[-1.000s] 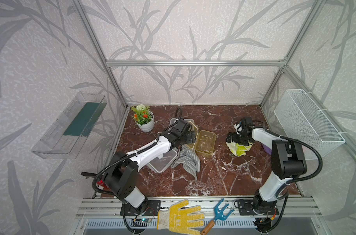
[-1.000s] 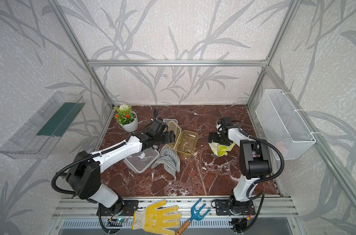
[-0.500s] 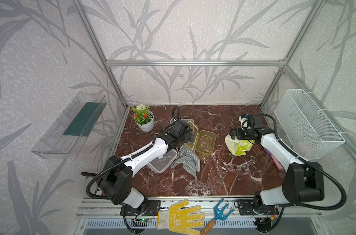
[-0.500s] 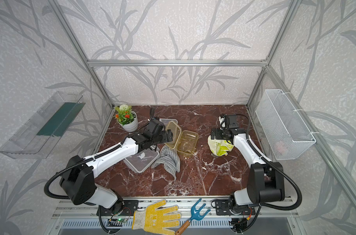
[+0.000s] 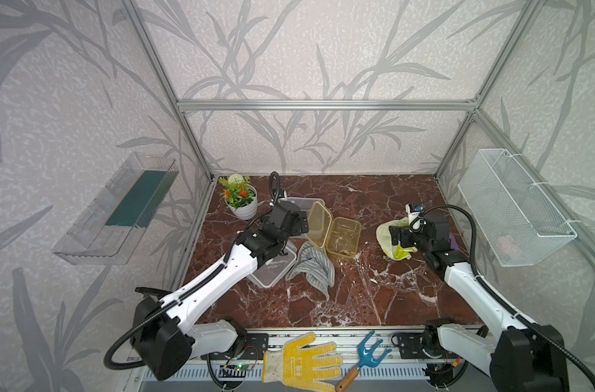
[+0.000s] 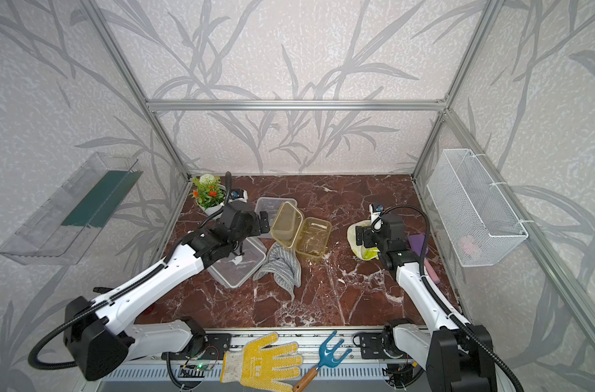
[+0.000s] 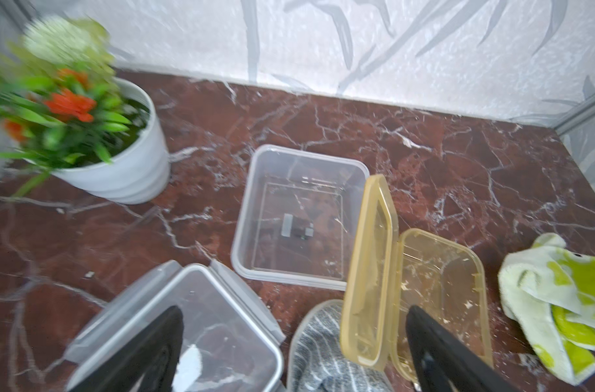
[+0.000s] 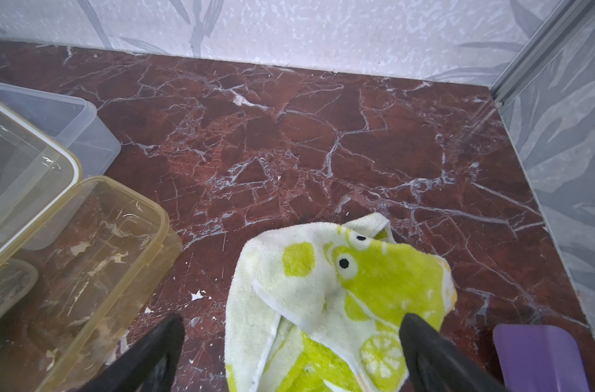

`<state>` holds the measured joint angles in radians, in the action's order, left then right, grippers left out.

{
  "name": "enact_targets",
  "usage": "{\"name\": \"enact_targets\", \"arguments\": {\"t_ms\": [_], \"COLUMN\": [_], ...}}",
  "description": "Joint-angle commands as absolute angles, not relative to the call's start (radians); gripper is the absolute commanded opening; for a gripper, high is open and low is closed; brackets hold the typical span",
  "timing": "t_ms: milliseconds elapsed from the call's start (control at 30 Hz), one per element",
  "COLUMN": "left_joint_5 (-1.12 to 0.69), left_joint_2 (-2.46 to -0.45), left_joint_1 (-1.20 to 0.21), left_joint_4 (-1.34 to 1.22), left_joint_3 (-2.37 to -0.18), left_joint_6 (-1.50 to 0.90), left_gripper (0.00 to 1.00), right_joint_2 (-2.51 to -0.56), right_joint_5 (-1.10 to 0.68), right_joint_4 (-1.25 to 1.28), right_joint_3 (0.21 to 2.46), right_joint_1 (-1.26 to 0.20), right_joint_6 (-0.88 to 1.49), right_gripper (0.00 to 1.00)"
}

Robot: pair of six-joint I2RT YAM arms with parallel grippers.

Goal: Wipe the insides of the lunch boxes
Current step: Reset both arms

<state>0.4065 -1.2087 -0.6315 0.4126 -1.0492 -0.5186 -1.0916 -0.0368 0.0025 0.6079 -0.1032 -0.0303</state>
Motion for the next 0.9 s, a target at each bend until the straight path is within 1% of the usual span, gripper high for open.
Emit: {"name": "enact_targets", "arguments": {"t_ms": [0,67,200,367,533,733,867], "left_joint_5": [0.578,0.617,0.624,0.613,0.604,0.581,0.592], "left_joint_2": [-1.117,-1.068,-1.005,-0.932,-0.89,-0.899,-0.918], "left_joint_1": [-0.611,-0.579,-0.477,-0.36,-0.293,-0.228,-0.211], "left_joint_4": [0.46,0.457,0.452,0.419,0.36,0.313,0.288], "left_joint_3": [-1.001,-0.959,-0.882,-0.791,-0.732,-0.706,-0.703], "left_joint_6": [-0.438,-0.404,-0.361,-0.336,-0.307,-0.292,-0.271], "left_gripper": [0.99,0.99,0.99,1.0,0.99,0.99,0.99], "right_joint_2": [-1.08,-1.08,-1.107,-1.146,-1.188,-1.337,-1.431], "right_joint_5": [-0.002,-0.01,-0.019,0.007,0.019,0.038,0.055], "right_joint_4": [0.19,0.284,0.456,0.513,0.597,0.779,0.826], "right_joint_3": [0.537,0.485,0.407,0.369,0.338,0.335,0.358], "right_joint_1": [-0.106,-0.106,-0.107,-0.109,-0.11,-0.114,-0.121], "right_joint_6": [-0.051,-0.048,-0.058,-0.077,-0.089,-0.102,-0.097], "right_gripper": [0.99,0.99,0.99,0.99,0.99,0.99,0.99]}}
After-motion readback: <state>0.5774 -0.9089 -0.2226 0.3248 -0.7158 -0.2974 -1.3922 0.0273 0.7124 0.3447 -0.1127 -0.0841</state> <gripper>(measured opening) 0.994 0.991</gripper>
